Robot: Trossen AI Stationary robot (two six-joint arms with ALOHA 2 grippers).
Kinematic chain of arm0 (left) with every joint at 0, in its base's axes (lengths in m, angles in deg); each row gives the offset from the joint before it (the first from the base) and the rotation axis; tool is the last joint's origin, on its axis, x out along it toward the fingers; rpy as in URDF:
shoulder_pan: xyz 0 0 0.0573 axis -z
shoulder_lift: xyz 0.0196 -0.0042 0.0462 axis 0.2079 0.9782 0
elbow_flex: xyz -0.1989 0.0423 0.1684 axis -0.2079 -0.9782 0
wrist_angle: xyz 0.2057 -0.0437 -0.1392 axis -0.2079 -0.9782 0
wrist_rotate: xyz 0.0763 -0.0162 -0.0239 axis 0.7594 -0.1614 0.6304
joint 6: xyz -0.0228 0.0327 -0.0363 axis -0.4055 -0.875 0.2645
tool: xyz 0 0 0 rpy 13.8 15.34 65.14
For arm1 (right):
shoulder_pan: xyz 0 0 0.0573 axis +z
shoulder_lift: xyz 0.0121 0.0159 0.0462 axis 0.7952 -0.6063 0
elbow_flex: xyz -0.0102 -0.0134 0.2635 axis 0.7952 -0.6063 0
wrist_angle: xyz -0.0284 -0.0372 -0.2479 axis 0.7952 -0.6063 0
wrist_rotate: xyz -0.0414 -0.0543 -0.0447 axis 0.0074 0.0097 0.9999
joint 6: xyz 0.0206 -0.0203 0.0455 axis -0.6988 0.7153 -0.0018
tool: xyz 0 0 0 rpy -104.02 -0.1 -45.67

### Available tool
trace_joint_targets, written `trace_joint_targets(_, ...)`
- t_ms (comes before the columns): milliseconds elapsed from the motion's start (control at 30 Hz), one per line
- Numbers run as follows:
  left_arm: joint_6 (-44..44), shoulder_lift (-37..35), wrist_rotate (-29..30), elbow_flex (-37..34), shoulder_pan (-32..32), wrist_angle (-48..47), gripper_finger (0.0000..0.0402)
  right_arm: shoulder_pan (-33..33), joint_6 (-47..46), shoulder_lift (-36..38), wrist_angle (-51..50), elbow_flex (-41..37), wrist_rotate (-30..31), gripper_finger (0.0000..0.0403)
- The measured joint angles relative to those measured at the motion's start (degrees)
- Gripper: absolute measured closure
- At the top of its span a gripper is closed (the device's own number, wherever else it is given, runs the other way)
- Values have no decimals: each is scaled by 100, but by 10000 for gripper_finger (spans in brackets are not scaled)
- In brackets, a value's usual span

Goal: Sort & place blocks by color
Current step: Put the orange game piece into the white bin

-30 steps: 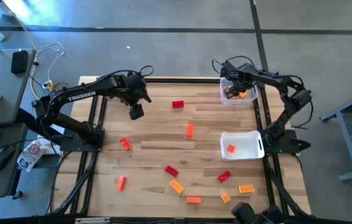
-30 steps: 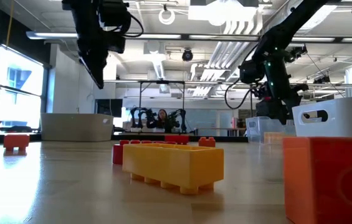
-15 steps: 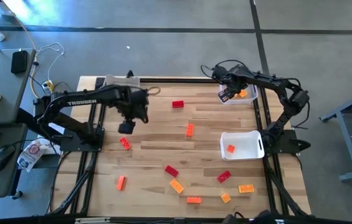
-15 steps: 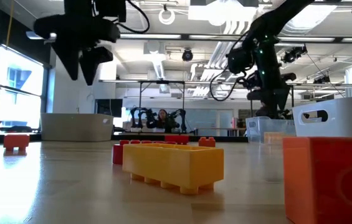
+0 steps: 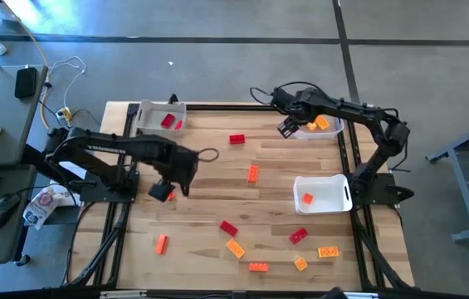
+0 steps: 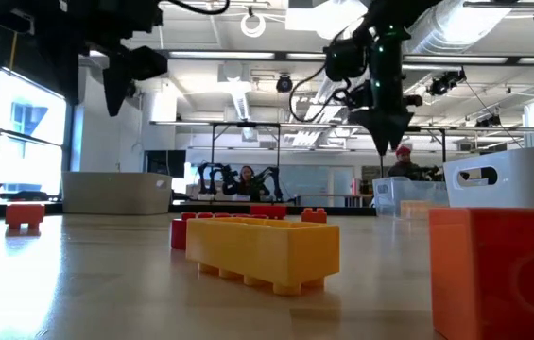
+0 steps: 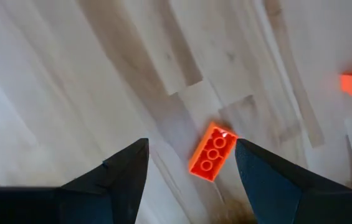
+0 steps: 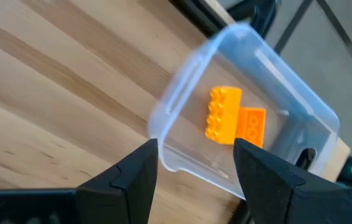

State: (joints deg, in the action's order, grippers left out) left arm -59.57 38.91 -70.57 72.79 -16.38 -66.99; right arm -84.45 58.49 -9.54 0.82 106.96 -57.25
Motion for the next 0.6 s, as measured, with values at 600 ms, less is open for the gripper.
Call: trace_joint_targets(600,297,39,267,-1142,641,115,177,608,-278,0,-9,329,2,208)
